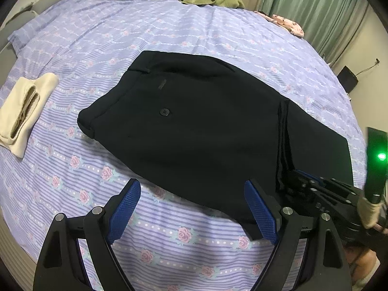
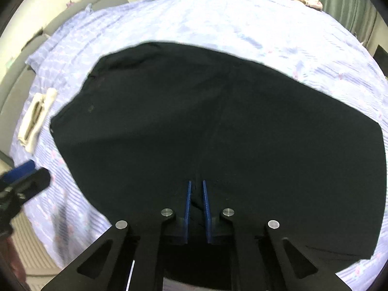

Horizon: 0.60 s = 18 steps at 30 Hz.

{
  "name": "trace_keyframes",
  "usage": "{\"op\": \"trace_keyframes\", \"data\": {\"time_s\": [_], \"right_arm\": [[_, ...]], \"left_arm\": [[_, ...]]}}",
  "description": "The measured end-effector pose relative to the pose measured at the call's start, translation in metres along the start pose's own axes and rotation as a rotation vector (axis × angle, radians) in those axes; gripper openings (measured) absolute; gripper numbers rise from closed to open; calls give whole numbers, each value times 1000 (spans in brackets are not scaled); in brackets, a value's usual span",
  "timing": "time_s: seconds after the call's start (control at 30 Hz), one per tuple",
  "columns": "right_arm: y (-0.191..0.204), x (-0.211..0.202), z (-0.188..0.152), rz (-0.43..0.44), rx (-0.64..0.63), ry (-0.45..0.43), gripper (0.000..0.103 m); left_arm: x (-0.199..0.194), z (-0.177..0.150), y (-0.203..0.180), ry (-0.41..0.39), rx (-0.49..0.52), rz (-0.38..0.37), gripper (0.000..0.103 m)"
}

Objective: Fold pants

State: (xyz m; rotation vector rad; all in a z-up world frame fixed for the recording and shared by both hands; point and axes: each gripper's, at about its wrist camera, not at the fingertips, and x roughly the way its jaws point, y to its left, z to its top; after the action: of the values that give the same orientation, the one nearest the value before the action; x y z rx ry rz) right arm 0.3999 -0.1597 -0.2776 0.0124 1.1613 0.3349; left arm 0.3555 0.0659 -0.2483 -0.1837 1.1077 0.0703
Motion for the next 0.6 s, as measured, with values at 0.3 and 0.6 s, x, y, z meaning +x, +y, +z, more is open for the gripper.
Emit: {"op": "trace_keyframes", "data": {"time_s": [0.3, 0.6], "right_arm": [[6, 4, -6, 3, 31, 32, 11], [23, 10, -3, 65, -29, 66, 25]], "left_arm": [[1, 0, 4, -4, 2, 12, 88], [6, -1, 25, 8, -54, 63, 88]]}}
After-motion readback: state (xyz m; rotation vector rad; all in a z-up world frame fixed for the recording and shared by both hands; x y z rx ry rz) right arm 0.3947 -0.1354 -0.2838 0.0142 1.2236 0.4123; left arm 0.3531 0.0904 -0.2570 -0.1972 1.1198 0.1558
